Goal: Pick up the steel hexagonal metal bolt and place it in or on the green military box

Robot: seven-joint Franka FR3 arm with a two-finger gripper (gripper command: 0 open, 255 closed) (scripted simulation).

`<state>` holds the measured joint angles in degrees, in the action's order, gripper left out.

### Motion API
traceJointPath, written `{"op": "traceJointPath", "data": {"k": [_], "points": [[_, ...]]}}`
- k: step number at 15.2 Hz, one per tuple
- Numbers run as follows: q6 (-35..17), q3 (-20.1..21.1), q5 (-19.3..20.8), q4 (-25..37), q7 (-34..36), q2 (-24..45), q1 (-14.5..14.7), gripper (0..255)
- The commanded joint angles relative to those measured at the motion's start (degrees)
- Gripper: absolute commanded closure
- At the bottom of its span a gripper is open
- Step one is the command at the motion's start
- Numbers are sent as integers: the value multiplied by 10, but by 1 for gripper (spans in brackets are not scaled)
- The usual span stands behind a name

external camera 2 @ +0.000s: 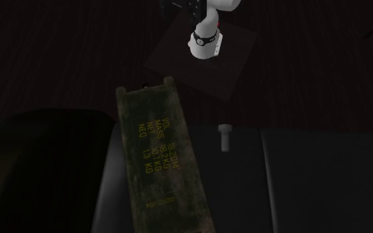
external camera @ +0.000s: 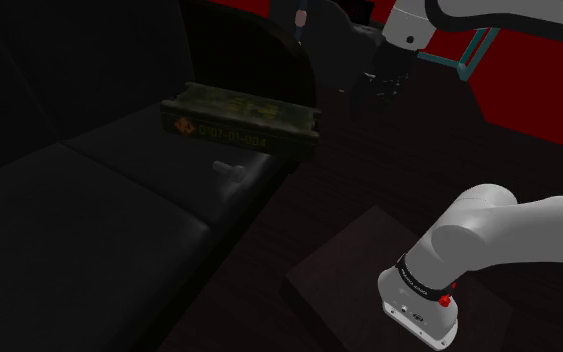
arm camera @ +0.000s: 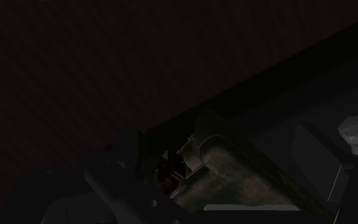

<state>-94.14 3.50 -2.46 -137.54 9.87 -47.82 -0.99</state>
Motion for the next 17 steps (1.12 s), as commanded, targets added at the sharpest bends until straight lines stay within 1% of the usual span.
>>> {"op": "traceJointPath", "data": {"k": [1, 5, 10, 17], "points": [[0, 0, 0, 0, 0, 0, 0, 0], [-40, 36, -22, 11, 32, 67, 12, 0], [-87, 80, -41, 39, 72, 160, 24, 0], [-139, 136, -46, 105, 131, 305, 36, 0]]}}
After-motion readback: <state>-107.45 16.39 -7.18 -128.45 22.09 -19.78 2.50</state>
